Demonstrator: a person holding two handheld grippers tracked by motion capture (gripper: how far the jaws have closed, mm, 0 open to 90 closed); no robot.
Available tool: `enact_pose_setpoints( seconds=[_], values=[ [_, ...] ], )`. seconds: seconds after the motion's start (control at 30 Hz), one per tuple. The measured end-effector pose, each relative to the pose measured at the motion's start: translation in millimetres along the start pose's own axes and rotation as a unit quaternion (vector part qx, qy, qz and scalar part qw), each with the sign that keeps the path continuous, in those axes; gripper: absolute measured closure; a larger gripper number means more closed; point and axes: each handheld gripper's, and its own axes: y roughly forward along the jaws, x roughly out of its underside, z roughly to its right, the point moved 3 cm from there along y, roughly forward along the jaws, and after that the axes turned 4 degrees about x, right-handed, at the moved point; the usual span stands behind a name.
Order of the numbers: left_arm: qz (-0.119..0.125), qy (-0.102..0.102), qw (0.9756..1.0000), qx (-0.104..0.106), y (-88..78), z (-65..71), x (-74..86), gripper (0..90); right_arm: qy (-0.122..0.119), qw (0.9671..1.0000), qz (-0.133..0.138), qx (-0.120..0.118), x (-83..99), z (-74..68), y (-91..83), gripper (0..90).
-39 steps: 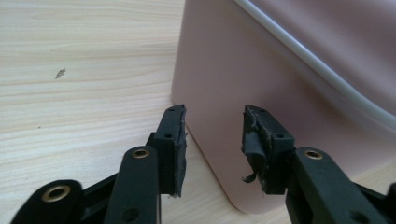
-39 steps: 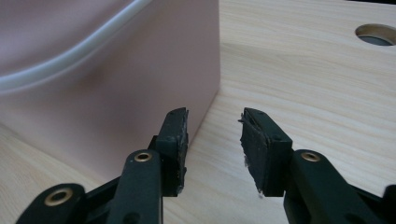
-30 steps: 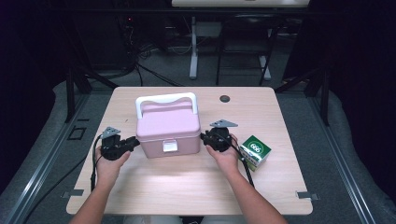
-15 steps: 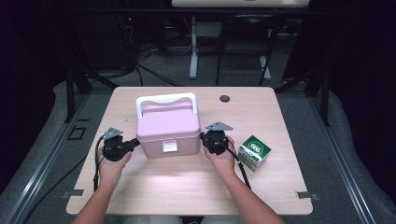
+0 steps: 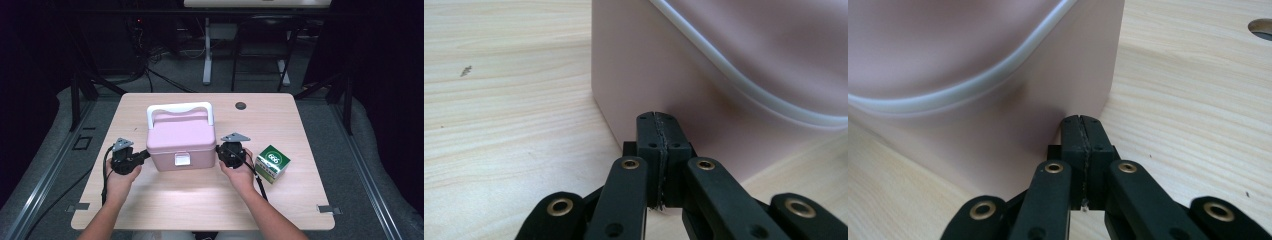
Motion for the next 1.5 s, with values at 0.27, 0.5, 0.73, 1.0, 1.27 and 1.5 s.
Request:
enact_pose_setpoints(
  seconds=[0.27,0.5,0.73,1.0,1.27,1.5],
  values=[
    [-0.011,0.005,0.9998,0.017,-2.4,12.0,3.5,89.8,-0.004,0.9999,-0.004,0.009,8.3,1.9,-14.4,90.0],
    [-0.019,0.020,0.9991,0.033,-8.2,29.6,10.9,89.8,-0.009,0.9998,-0.011,0.016,20.7,4.0,-34.7,90.0],
    [-0.026,0.031,0.9982,0.044,-15.1,43.7,18.4,89.8,-0.007,0.9998,-0.010,0.014,34.4,4.0,-54.0,90.0],
    [-0.036,0.052,0.9967,0.052,-25.5,59.4,27.8,89.8,-0.006,0.9999,-0.014,0.007,50.9,0.9,-79.2,90.0],
    [-0.040,0.060,0.9955,0.062,-31.5,68.9,34.1,89.8,-0.011,0.9998,-0.015,0.000,63.4,-0.7,-97.2,90.0],
    [-0.046,0.067,0.9941,0.071,-35.8,77.0,38.1,89.8,-0.014,0.9997,-0.019,0.001,70.4,-1.2,-108.8,90.0]
  ],
)
